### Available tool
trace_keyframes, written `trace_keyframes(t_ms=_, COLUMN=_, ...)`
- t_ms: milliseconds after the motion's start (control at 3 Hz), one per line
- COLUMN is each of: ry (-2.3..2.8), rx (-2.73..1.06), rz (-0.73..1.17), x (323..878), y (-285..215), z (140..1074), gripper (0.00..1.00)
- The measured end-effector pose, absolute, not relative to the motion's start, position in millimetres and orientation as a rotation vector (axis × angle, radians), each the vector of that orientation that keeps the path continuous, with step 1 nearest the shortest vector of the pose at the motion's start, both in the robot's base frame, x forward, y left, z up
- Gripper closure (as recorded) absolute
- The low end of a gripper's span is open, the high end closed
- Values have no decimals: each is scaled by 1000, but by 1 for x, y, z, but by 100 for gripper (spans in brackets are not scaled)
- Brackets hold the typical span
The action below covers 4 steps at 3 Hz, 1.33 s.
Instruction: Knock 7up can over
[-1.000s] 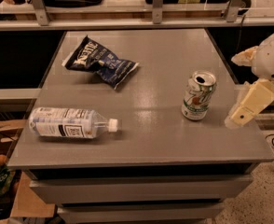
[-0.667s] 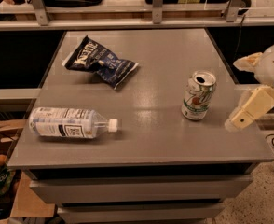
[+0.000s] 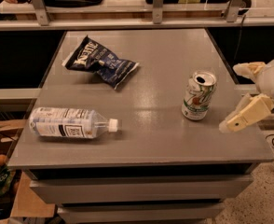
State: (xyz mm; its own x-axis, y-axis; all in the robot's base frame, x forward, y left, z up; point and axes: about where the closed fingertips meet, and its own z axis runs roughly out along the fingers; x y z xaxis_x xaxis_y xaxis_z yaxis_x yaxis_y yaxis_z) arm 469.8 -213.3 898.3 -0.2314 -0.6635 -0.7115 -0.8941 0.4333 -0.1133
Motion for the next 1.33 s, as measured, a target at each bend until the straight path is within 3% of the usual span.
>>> trace_keyframes(t_ms=1333, ry=1670, rx=-1109, rz=713, x=488, y=-162, z=893, gripper=0)
